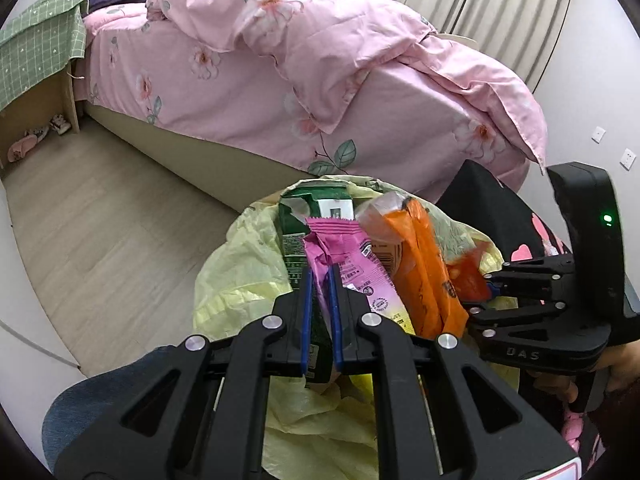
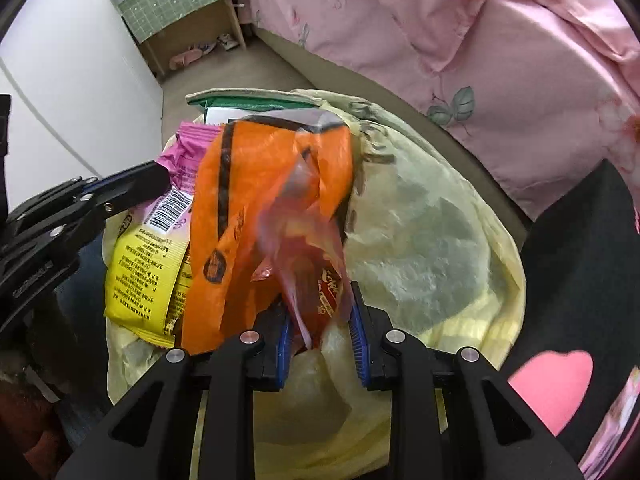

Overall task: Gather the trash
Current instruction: 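Carry the pink wrapper and clear wrapper to the yellow bag and release both, then move both tools back over the table toward the remaining snacks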

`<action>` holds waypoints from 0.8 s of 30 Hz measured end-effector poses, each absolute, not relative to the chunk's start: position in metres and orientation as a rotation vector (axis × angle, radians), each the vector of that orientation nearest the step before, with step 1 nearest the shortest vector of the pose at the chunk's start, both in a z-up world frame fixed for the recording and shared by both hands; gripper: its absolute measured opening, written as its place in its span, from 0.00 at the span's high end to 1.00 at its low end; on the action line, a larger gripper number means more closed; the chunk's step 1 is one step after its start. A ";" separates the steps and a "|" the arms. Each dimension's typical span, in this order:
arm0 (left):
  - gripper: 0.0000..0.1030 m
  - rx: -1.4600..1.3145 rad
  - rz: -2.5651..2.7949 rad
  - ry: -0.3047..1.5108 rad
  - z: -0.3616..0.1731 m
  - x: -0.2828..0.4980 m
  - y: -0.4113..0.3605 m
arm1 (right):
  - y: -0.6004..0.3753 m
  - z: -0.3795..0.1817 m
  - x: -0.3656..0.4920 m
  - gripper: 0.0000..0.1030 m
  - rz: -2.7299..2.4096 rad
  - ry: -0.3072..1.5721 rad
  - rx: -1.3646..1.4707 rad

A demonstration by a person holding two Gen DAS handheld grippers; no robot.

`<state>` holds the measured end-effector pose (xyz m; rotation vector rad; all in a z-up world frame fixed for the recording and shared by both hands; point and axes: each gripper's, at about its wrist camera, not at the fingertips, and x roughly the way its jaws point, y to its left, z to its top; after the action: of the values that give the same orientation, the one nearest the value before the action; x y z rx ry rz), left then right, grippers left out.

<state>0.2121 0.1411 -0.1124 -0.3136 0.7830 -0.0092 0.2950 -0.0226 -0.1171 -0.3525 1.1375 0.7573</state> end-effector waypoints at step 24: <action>0.45 -0.399 -0.008 0.552 -0.015 0.185 0.156 | -0.066 -0.027 0.244 0.33 0.809 0.763 -0.325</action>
<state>0.1846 0.1556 -0.0151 -0.3987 0.5522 -0.0081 0.2438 -0.0659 -0.0273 -0.3250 0.7633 0.8092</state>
